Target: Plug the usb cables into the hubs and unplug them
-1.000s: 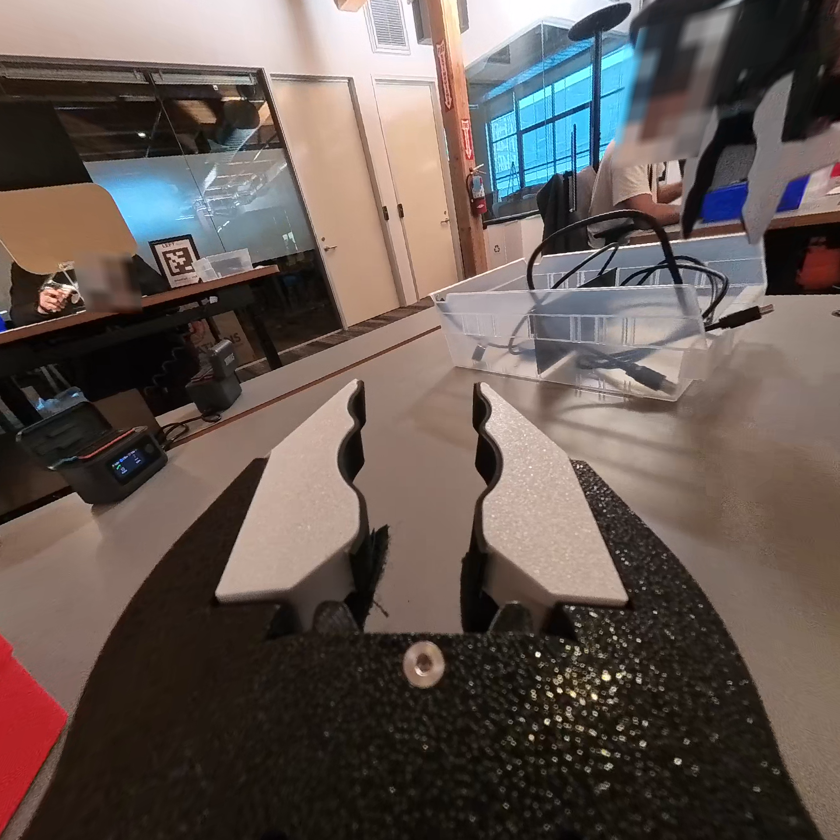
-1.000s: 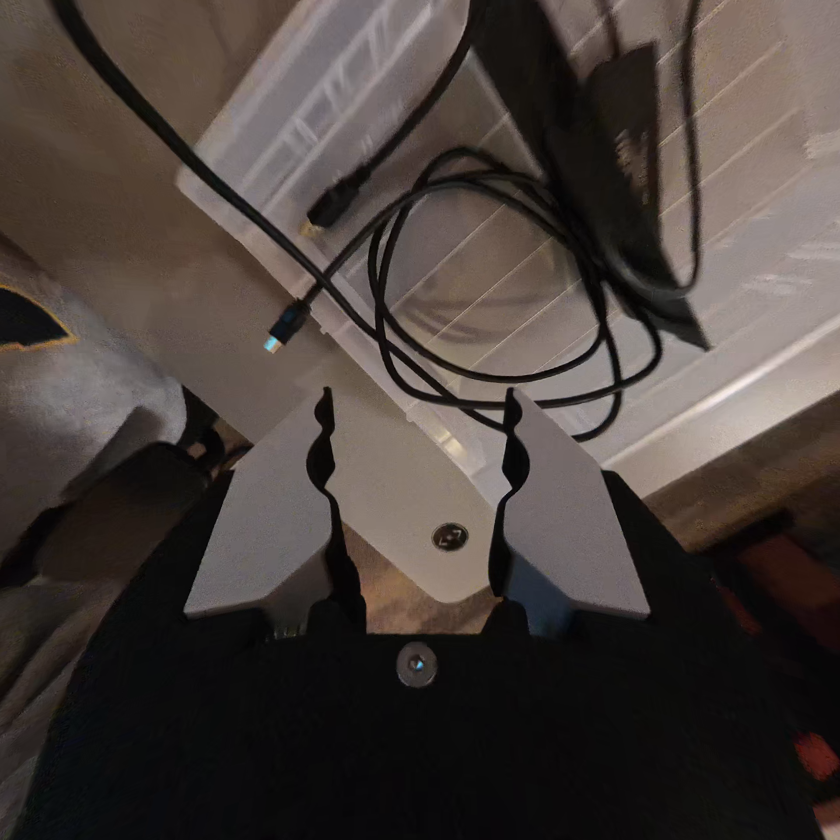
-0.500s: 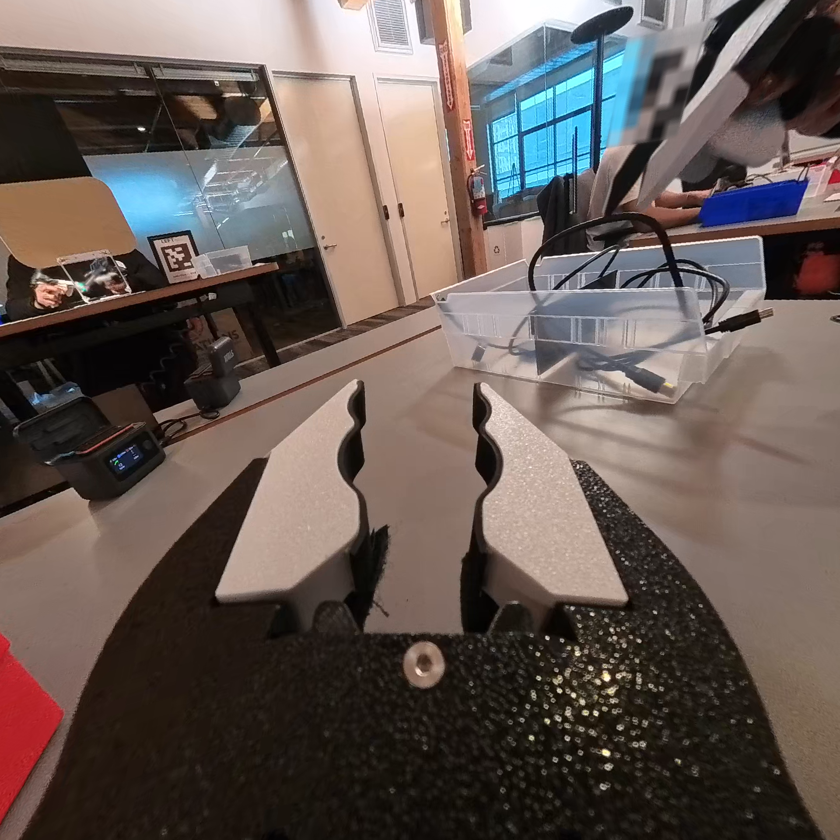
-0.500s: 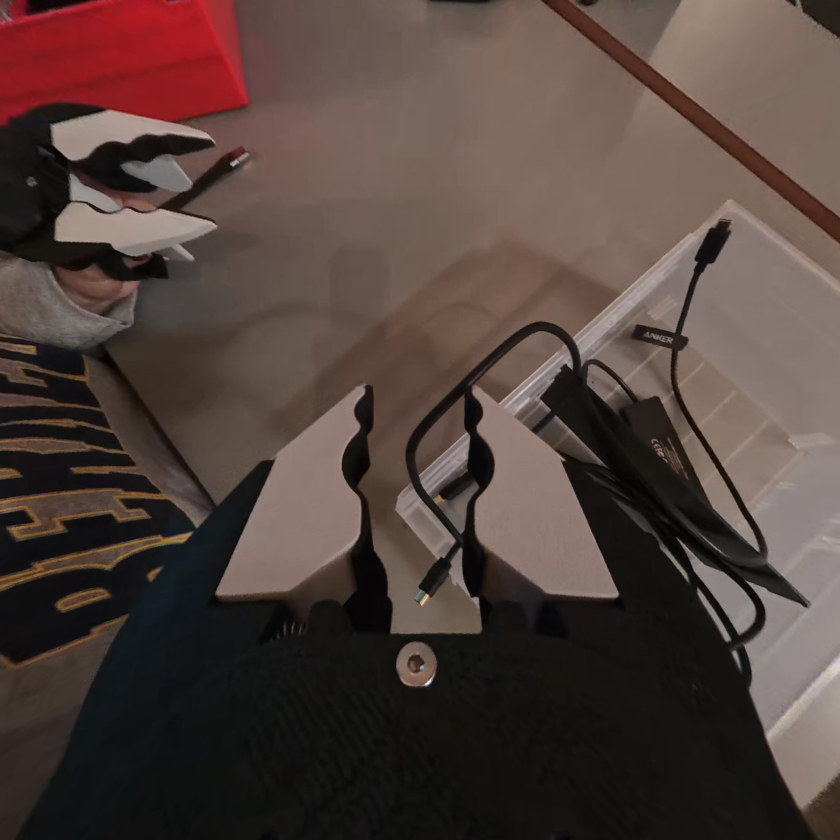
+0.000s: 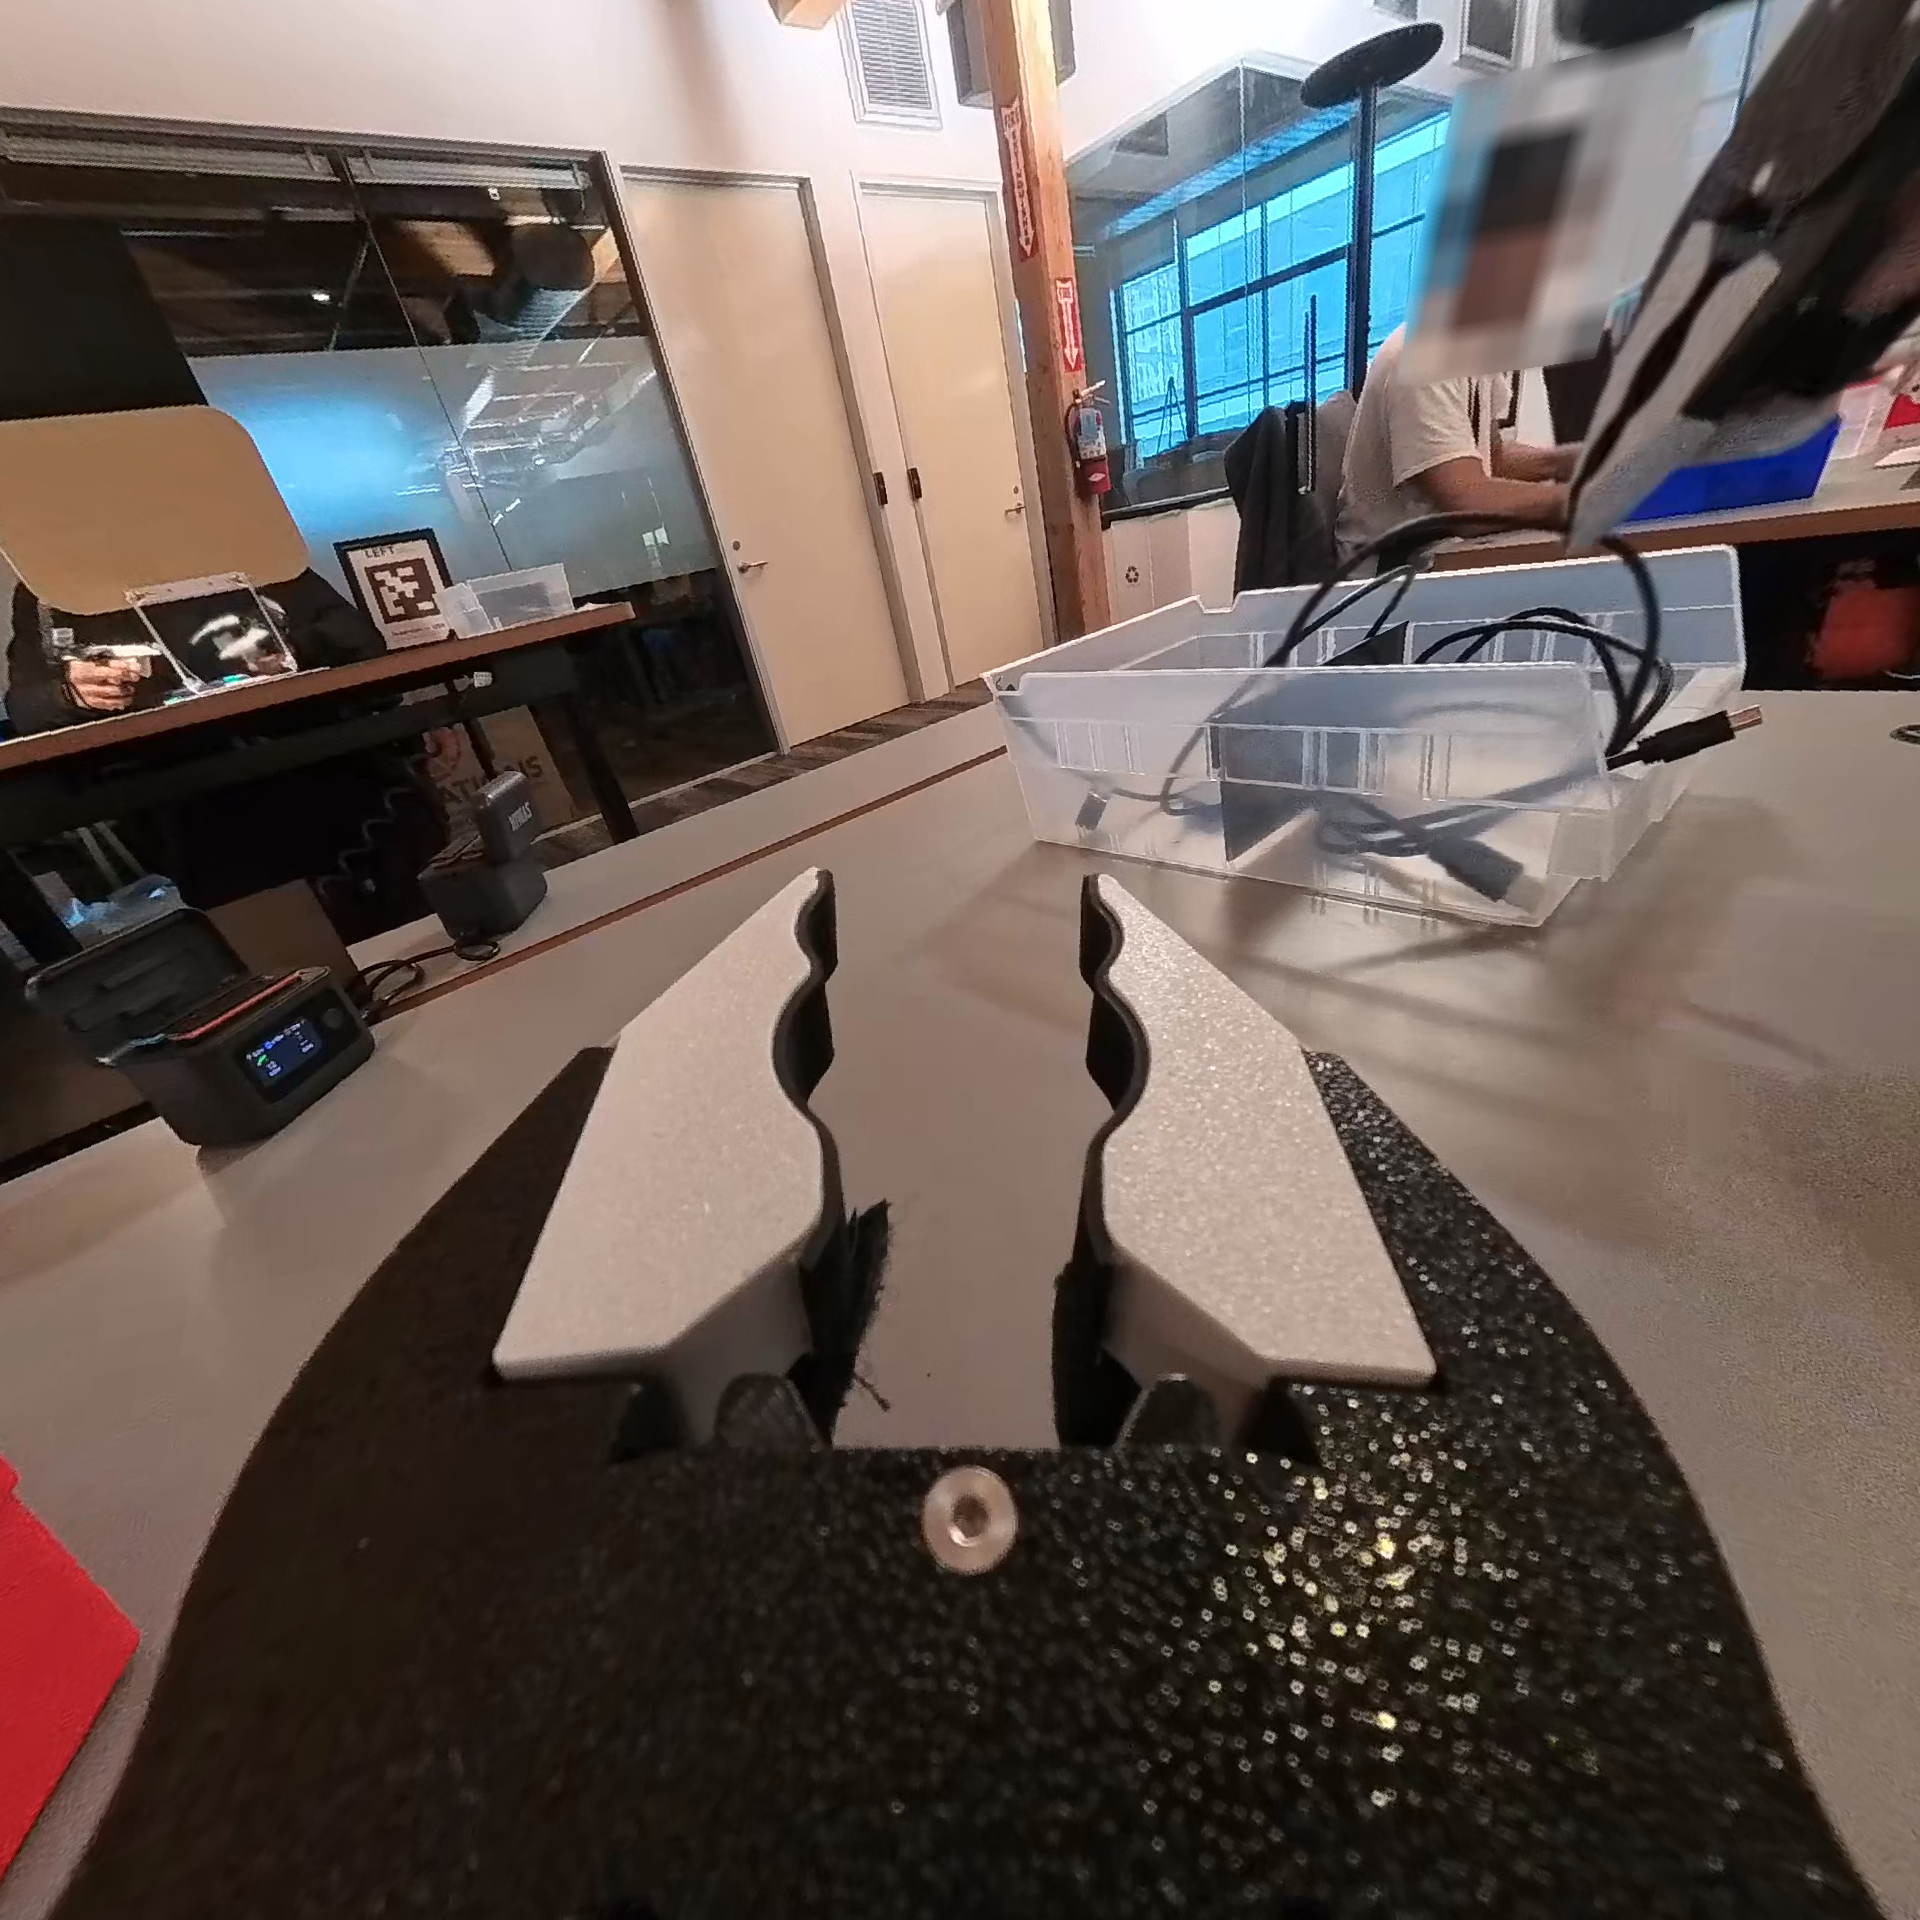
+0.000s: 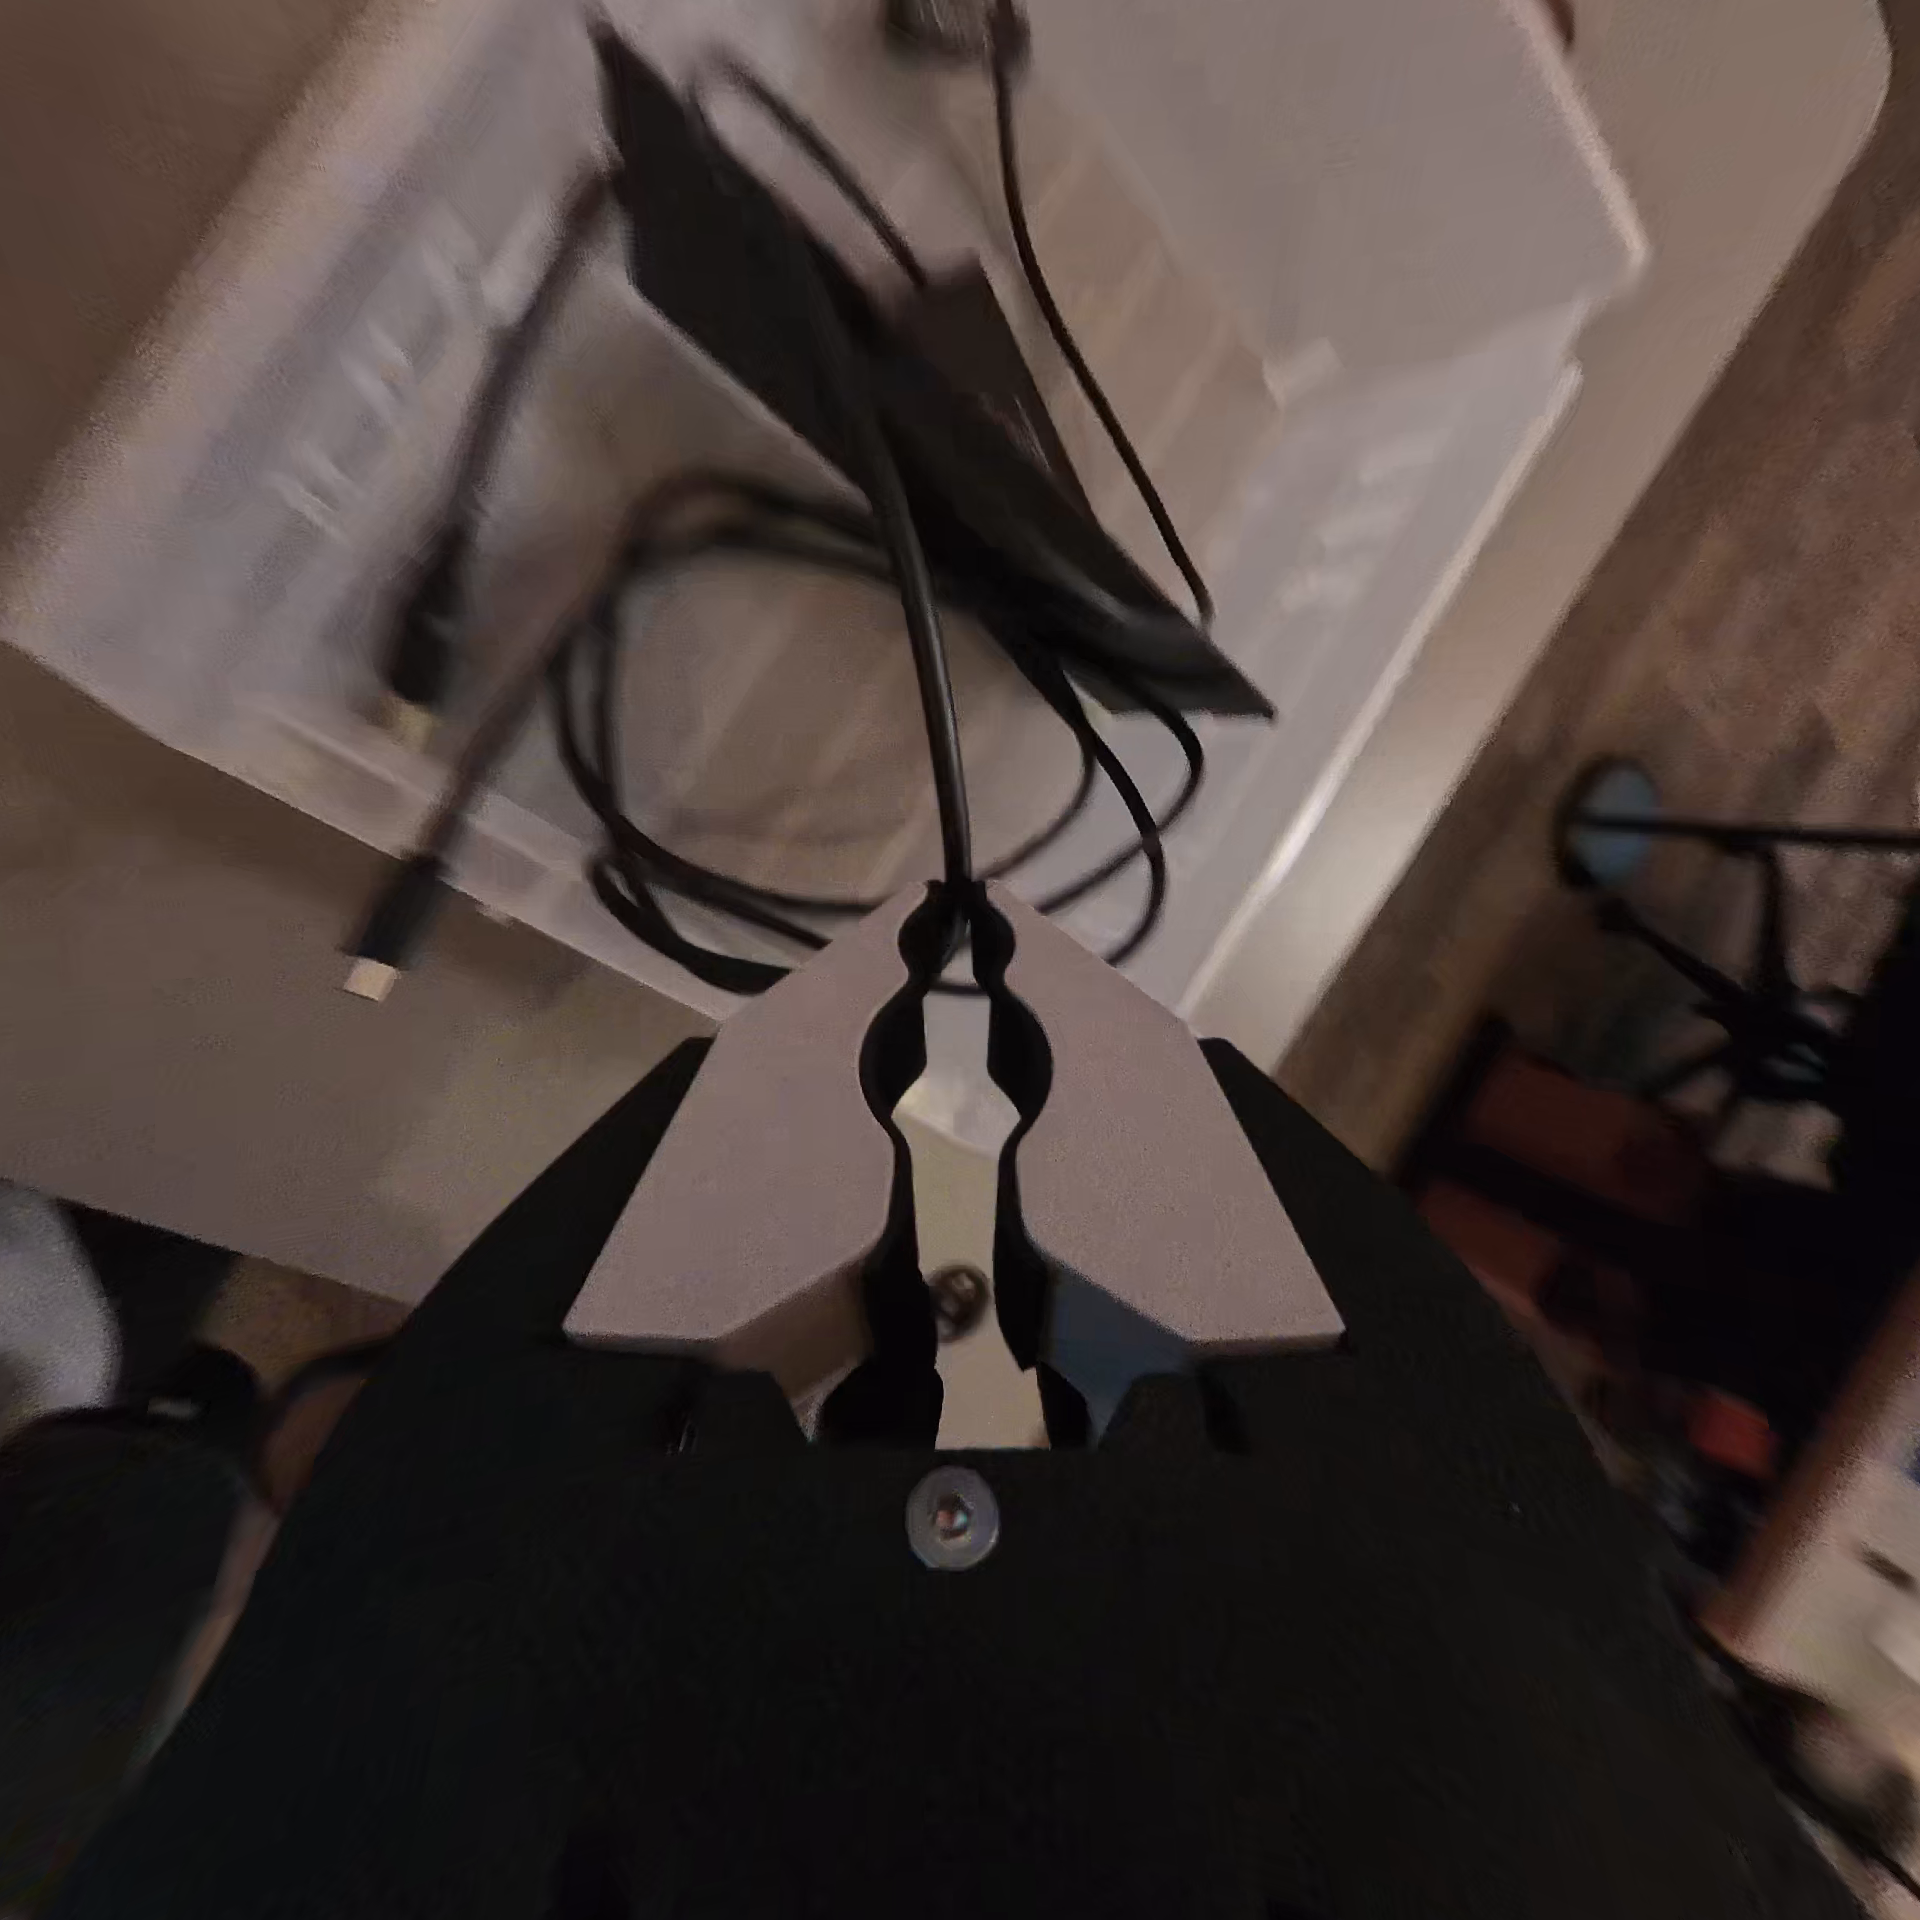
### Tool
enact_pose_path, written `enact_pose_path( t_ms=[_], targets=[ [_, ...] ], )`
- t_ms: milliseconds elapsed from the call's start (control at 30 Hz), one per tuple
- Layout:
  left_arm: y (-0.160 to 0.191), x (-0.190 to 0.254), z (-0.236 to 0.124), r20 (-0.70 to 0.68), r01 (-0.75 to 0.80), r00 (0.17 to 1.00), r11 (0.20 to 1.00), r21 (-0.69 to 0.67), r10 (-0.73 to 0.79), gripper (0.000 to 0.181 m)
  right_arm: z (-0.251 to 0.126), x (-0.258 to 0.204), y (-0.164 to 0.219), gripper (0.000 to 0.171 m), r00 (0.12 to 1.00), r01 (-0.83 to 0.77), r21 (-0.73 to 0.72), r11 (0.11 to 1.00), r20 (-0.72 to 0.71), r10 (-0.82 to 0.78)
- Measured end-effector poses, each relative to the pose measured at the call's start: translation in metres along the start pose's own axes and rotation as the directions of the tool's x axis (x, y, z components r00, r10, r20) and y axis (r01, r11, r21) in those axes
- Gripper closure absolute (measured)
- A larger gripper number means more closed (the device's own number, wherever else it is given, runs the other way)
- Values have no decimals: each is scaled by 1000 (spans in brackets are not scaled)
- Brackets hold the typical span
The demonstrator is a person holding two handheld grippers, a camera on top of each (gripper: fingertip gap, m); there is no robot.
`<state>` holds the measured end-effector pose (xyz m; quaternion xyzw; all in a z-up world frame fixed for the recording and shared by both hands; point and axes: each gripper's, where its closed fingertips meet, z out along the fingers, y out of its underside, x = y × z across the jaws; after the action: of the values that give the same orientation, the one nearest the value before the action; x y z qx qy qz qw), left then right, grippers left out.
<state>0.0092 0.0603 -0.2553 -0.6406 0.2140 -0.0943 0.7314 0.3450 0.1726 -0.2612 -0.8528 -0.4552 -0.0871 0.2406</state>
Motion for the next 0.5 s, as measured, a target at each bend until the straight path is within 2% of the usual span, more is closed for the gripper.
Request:
enact_pose_path(
  t_ms=[100, 233, 333, 500],
  targets=[
    [0, 0, 0, -1, 1, 1000, 1000, 1, -1, 136, 20, 13, 33, 168, 990, 111, -177, 978, -63, -124],
    [0, 0, 0, 2, -3, 1000, 1000, -1, 3, 136, 48, 21, 57, 167, 929, 311, -389, 867, -70, -364],
    [1, -1, 0, 3, -5, 1000, 1000, -4, 5, 136, 66, 15, 49, 168, 903, 385, -368, 846, -38, -428],
    [1, -1, 0, 3, 1, 1000, 1000, -1, -1, 136, 83, -1, 47, 167, 950, 313, -248, 917, 81, -303]
  ],
)
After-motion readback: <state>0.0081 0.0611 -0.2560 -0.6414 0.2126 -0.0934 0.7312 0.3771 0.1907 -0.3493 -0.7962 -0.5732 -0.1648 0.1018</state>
